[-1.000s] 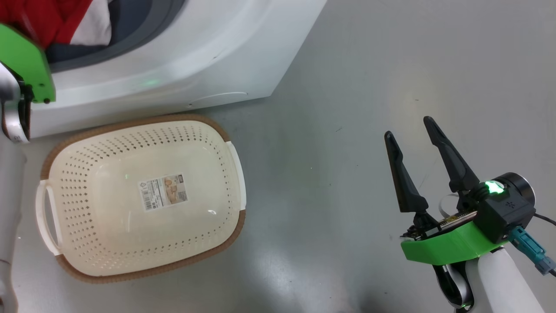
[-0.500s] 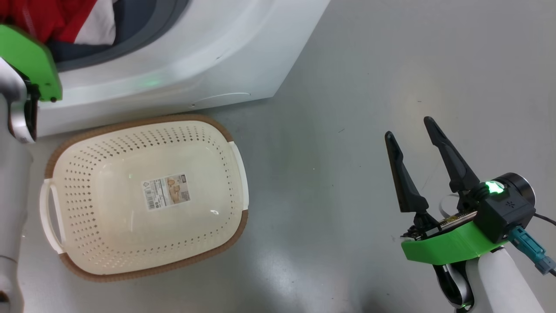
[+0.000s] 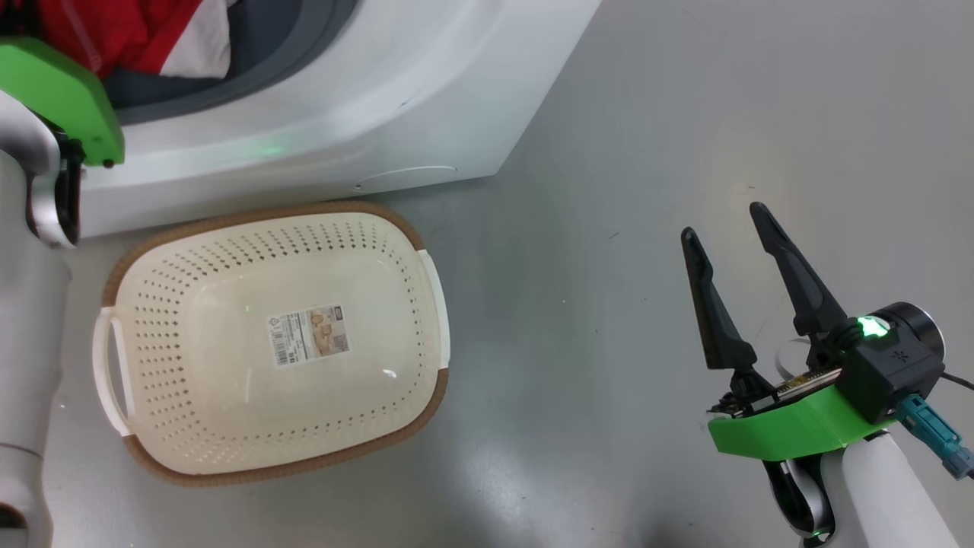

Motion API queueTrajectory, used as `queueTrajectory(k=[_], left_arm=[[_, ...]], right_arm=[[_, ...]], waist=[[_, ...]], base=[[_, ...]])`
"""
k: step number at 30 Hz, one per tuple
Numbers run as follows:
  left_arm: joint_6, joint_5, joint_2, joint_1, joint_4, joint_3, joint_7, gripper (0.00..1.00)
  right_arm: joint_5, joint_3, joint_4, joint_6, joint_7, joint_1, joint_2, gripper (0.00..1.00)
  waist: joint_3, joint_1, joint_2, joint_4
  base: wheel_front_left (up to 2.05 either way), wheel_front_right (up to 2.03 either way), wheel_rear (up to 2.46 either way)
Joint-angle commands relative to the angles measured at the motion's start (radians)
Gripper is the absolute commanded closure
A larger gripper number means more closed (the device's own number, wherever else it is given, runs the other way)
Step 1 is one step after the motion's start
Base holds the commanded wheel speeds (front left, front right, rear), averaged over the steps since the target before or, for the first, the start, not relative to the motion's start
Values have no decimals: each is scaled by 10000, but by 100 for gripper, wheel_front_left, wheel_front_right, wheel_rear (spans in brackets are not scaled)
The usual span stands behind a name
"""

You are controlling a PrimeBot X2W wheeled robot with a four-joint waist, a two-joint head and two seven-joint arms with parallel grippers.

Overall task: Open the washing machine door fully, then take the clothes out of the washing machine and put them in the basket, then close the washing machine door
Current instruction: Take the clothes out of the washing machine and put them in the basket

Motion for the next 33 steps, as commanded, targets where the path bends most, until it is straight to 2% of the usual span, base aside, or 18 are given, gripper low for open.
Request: queueTrajectory(k=[1, 20, 33], left_arm=[[-49, -44, 364, 86, -304, 158, -123, 100], [-314, -595, 201, 1281, -1578, 200, -967, 100], [-148, -846, 278, 2867, -3510, 175, -1077, 100]], right_arm=[[-110, 168, -211, 63, -63, 53, -79, 0], [-152, 61, -116, 63, -63, 60, -79, 0], [-166, -71, -64, 63, -63, 263, -79, 0]], waist=[[-25, 0, 0, 49], [-735, 0, 0, 421], [-1525, 0, 0, 605]], base=[[0, 0, 0], [0, 0, 0], [0, 0, 0]])
